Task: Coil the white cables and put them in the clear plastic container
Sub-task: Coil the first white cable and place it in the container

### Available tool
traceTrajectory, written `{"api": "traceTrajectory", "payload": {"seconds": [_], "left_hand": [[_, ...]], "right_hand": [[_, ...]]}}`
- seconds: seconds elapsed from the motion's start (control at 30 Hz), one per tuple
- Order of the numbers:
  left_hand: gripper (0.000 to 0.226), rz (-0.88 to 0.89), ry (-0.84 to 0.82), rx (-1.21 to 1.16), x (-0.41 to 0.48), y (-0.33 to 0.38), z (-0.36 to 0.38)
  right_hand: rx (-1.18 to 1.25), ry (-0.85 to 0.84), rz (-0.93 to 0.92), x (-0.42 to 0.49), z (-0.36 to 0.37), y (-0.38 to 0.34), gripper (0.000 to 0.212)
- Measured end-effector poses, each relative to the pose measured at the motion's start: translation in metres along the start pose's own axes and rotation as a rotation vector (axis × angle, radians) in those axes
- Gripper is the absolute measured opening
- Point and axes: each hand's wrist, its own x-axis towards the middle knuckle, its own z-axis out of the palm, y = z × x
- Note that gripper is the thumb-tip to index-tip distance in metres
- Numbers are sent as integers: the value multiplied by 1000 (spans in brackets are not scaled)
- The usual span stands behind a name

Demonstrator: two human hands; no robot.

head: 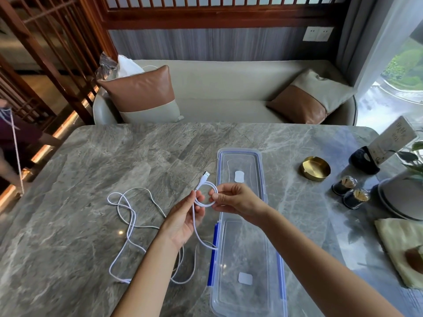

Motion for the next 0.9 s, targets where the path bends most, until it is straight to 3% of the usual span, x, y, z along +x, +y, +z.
{"api": "traceTrajectory", "payload": {"seconds": [0.17, 0.27, 0.4, 0.47, 0.53, 0.7, 0.9], "left_hand": [[13, 77, 38, 103, -4, 1, 4], [25, 182, 95, 122, -4, 3, 5], [20, 350, 163, 188, -3, 6, 10], [15, 413, 175, 248, -3, 5, 14], [14, 454, 178, 311, -4, 0, 17], [10, 527, 172, 330, -6, -7, 20], [7, 543, 151, 320, -8, -6, 21]], "right_hand": [[42, 48, 1, 0, 2, 4, 9], [-20, 119, -7, -3, 5, 5, 9], [-254, -159, 234, -13, 19, 12, 44], [-239, -200, 282, -14, 32, 26, 50], [-56, -116, 306, -12, 45, 39, 48], [700, 133, 391, -7, 58, 43, 35], [1005, 327, 390, -2, 72, 31, 17]]}}
